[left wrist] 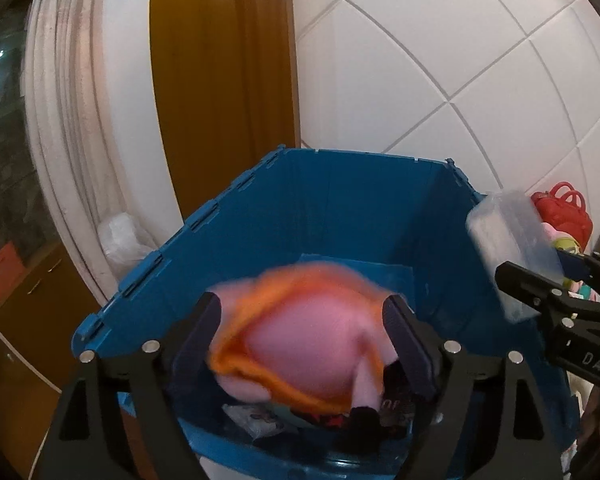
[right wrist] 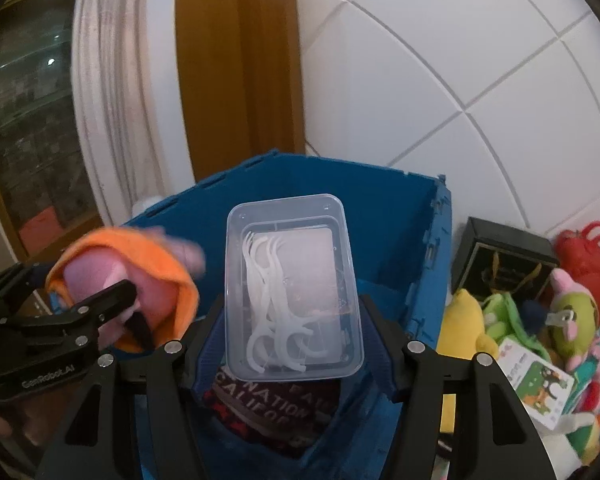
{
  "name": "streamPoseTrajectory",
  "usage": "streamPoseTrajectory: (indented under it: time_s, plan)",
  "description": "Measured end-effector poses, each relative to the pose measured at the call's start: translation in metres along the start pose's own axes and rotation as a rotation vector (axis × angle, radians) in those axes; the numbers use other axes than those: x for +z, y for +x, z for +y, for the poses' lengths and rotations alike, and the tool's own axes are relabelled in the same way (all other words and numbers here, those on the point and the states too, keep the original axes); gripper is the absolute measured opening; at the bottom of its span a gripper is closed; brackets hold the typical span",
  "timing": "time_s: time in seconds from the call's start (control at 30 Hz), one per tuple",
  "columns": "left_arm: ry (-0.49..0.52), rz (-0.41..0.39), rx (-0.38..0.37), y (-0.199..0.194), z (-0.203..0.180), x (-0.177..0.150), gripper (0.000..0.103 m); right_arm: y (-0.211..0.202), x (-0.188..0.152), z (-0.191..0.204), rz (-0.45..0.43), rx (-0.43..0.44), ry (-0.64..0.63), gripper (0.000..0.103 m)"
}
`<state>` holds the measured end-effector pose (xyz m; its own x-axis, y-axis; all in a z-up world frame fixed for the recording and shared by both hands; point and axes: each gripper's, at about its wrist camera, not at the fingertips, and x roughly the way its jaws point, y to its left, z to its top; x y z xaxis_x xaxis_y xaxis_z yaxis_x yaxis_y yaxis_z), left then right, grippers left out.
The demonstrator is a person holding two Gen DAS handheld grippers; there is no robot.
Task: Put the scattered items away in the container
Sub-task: 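Carry the pig plush and floss box into the blue crate and open both tools, then move both tools back toward the pile on the table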
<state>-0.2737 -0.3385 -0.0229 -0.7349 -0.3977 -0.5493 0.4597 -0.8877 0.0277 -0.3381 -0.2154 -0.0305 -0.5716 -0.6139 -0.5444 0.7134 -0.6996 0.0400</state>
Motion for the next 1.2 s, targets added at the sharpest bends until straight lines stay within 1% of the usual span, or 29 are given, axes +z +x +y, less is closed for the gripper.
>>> streamPoseTrajectory:
  time_s: [0.03, 0.1, 0.13, 0.27, 0.37, 0.67, 0.77, 1.0, 1.2]
  plan:
    - [0.000, 0.003, -0.003, 0.001, 0.000, 0.001, 0.088, -0.001, 0.001, -0.001, -0.008, -0.015, 0.001, 0.068]
    - [0.006, 0.010, -0.007, 0.005, -0.002, 0.000, 0.091, -0.002, 0.003, -0.004, -0.011, -0.034, 0.002, 0.093]
    - [0.009, 0.015, -0.009, 0.007, -0.003, -0.001, 0.092, -0.003, 0.003, -0.004, -0.014, -0.042, 0.001, 0.095]
    - [0.013, 0.038, -0.015, 0.013, -0.004, -0.005, 0.092, -0.004, 0.001, -0.007, -0.015, -0.055, 0.007, 0.095]
    - [0.009, 0.046, -0.014, 0.015, -0.002, -0.008, 0.092, -0.006, -0.001, -0.007, -0.014, -0.057, 0.009, 0.101]
    - [0.006, 0.046, -0.016, 0.002, -0.002, -0.019, 0.092, -0.017, -0.010, -0.009, -0.026, -0.070, 0.021, 0.103]
    - [0.012, 0.057, -0.011, -0.003, -0.006, -0.025, 0.092, -0.026, -0.017, -0.011, -0.028, -0.091, 0.029, 0.103]
    - [0.025, 0.050, -0.026, -0.015, -0.020, -0.033, 0.092, -0.051, -0.035, -0.021, -0.020, -0.157, 0.045, 0.103]
    - [0.051, 0.039, -0.063, -0.024, -0.039, -0.039, 0.092, -0.072, -0.047, -0.034, -0.022, -0.209, 0.067, 0.103]
